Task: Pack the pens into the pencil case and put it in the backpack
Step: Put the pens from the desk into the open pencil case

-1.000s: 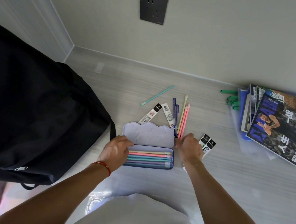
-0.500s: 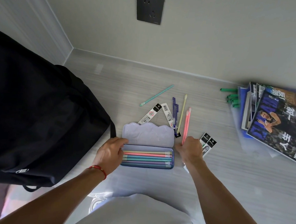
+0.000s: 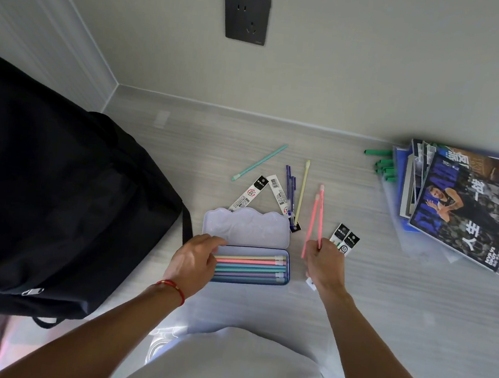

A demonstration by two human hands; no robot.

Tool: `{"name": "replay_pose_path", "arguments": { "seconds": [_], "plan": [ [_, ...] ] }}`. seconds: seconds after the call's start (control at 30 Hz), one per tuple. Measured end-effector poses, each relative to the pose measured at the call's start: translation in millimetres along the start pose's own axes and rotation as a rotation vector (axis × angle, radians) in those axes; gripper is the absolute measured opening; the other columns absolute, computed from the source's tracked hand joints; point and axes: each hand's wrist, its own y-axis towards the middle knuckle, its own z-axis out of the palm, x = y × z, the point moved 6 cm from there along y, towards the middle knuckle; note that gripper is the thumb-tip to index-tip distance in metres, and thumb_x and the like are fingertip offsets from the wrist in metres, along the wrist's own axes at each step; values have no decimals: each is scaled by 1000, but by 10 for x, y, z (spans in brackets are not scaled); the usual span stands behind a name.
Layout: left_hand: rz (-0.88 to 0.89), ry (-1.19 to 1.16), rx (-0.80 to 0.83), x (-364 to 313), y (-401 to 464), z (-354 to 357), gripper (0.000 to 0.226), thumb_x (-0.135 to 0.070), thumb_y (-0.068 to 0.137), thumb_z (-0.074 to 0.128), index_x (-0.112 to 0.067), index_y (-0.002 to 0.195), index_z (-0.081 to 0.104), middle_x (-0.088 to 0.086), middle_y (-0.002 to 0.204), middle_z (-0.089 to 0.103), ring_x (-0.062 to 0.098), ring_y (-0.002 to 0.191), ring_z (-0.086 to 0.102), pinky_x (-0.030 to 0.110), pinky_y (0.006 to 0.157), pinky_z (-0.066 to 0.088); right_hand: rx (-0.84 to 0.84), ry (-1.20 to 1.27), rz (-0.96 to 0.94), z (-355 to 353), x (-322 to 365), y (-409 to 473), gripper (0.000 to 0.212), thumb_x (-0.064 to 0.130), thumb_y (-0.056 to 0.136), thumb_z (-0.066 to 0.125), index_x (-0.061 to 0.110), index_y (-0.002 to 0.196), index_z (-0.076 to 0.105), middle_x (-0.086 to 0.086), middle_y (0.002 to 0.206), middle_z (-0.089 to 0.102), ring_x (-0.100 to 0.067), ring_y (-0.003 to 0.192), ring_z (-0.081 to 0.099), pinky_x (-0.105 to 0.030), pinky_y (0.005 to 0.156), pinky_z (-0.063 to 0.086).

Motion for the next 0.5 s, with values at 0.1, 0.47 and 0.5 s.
{"name": "replay_pose_path", "arguments": {
  "seconds": [0.1,0.47,0.5],
  "plan": [
    [36,-42,53,-116,53,67,36,0,87,52,-19,112,68,0,99,69,17,90,63,29,84,55,-3,57,21,19,-62,-44,32,26,95,39,2,81,56,-24,74,68,-40,63,66,-51,58,58],
    [-311,-736,8,-92,325,68,40,-18,88,67,-36,123,58,0,94,68,17,75,69,29,73,61,295,-211,-636,115,225,-583,14,15,105,48,8,96,57,-10,71,59,-25,54,50,-43,58,47],
    [-338,-826,3,-44,331,48,47,-10,89,66,-36,126,56,6,98,67,21,73,70,33,74,62,330,-254,-664,147,208,-573,15,17,106,44,10,98,54,-7,71,58,-27,55,48,-43,58,45]
  ]
}}
